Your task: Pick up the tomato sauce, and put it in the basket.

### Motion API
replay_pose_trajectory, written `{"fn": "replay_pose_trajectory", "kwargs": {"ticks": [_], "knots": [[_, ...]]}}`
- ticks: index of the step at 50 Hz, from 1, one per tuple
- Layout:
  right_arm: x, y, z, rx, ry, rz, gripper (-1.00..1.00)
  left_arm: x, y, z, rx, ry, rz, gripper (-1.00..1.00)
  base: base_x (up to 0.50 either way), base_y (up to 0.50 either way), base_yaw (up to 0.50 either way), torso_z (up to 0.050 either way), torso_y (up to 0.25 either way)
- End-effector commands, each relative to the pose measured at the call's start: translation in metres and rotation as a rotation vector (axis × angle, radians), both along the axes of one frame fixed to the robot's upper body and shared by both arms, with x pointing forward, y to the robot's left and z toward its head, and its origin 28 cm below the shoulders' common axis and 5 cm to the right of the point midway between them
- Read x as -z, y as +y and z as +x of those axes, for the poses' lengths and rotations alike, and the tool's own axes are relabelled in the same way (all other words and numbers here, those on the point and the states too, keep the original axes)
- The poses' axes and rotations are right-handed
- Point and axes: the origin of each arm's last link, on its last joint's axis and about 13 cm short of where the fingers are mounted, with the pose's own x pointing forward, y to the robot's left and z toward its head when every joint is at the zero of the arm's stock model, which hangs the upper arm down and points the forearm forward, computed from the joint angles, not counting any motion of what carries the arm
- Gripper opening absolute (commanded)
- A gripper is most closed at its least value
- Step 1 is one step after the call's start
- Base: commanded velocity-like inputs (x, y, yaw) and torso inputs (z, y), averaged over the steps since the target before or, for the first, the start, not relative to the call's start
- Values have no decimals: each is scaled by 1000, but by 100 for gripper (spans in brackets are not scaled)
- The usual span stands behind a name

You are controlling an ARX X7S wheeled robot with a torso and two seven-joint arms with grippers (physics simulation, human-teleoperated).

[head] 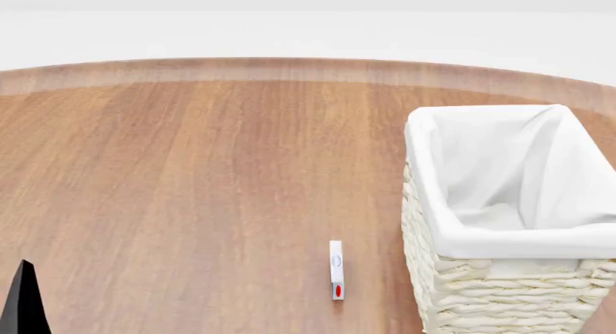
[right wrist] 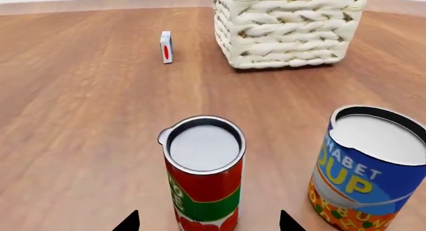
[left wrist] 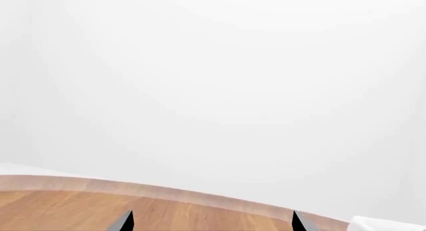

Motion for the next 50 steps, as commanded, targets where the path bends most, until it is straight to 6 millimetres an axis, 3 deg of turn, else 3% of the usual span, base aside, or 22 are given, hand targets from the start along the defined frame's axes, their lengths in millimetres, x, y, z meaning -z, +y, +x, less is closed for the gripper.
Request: {"fn": "replay_pose_trajectory", "kwargs": {"ticks": [1,37,38,50], "knots": [[-3,0,11,-18,5,-9,100,2,1,1,-1,4,-2,100,0,0,0,0,0],[-4,-10,47,-28,36,4,100,6,1,1,-7,14,6,100,0,0,0,0,0],[-4,-10,46,-28,36,6,-100,6,1,1,-7,14,6,100,0,0,0,0,0],[-3,-9,46,-50,34,35,-100,7,1,1,-5,13,7,100,0,0,0,0,0]]}}
